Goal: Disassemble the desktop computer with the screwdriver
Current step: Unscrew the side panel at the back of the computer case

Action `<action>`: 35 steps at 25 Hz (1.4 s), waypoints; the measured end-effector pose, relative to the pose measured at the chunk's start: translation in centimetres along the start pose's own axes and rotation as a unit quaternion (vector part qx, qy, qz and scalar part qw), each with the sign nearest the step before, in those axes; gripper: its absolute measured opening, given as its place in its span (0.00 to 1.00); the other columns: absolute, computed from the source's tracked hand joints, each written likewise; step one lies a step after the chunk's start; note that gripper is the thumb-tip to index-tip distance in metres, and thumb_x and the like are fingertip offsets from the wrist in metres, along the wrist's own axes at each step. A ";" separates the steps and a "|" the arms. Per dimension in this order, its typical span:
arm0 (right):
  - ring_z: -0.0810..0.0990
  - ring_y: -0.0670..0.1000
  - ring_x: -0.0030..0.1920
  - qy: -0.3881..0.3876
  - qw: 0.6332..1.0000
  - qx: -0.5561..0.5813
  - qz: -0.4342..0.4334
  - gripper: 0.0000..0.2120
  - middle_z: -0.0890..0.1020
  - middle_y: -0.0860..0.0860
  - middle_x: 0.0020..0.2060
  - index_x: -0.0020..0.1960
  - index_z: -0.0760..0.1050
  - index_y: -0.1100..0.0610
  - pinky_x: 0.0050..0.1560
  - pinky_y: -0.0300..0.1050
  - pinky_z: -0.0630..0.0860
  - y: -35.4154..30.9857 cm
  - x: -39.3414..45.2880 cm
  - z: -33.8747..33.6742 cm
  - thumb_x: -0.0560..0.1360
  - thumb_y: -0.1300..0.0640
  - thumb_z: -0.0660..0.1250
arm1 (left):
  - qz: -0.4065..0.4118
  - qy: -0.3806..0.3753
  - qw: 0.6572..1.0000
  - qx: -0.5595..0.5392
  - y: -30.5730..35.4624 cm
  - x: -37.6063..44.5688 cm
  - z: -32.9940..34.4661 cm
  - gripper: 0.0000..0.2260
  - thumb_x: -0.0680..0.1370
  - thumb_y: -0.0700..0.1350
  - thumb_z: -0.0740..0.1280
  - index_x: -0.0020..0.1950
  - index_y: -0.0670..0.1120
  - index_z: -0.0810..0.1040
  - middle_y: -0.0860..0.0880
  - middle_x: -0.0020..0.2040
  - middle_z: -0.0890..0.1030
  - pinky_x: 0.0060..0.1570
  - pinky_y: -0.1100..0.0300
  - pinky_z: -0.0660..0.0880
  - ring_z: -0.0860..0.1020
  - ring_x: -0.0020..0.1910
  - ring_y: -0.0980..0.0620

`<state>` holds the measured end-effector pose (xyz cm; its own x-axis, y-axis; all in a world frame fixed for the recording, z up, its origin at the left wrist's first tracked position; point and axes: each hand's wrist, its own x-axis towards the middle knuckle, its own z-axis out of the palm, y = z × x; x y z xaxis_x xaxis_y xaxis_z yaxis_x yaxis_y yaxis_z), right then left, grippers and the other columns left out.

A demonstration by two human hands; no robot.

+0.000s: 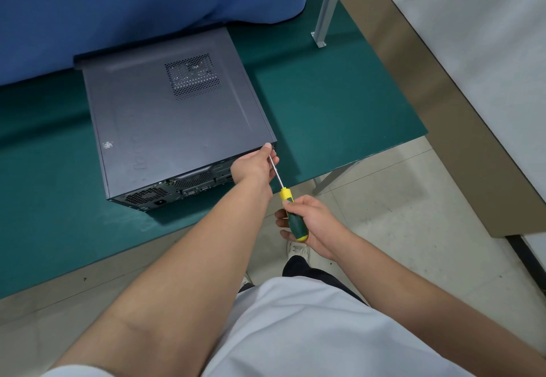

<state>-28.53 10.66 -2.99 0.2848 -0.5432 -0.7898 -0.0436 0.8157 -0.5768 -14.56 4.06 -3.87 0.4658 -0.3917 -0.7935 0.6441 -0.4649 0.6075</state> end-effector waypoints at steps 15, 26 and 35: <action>0.80 0.51 0.36 0.016 0.998 -0.058 -0.026 0.06 0.83 0.55 0.40 0.51 0.76 0.59 0.35 0.44 0.79 1.0 0.9 -0.9 0.81 0.56 0.69 | -0.002 -0.023 1.000 -0.004 -0.2 -0.2 -0.5 0.03 0.80 0.42 0.72 0.50 0.43 0.85 0.49 0.38 0.87 0.45 0.59 0.84 0.87 0.39 0.54; 0.71 0.49 0.28 0.034 0.981 -0.082 -0.174 0.12 0.74 0.50 0.29 0.42 0.72 0.55 0.28 0.42 0.72 -2.8 0.9 6.1 0.80 0.51 0.70 | 0.324 -0.108 0.906 0.250 3.9 -1.3 -9.6 0.05 0.78 0.49 0.74 0.45 0.50 0.84 0.52 0.40 0.86 0.44 0.61 0.80 0.84 0.42 0.55; 0.73 0.48 0.25 0.025 0.961 -0.175 -0.212 0.09 0.83 0.50 0.37 0.50 0.82 0.55 0.26 0.40 0.70 -8.9 4.0 9.3 0.75 0.50 0.74 | 0.515 -0.100 0.722 0.451 7.7 1.3 -11.2 0.05 0.77 0.48 0.75 0.47 0.48 0.82 0.53 0.41 0.84 0.41 0.53 0.79 0.81 0.41 0.51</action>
<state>-18.10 3.06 0.92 0.3016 -0.8285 -0.4719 -0.2560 0.4064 -0.8771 -2.20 8.92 -0.64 0.2601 -0.9635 0.0628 -0.6816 -0.1371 0.7187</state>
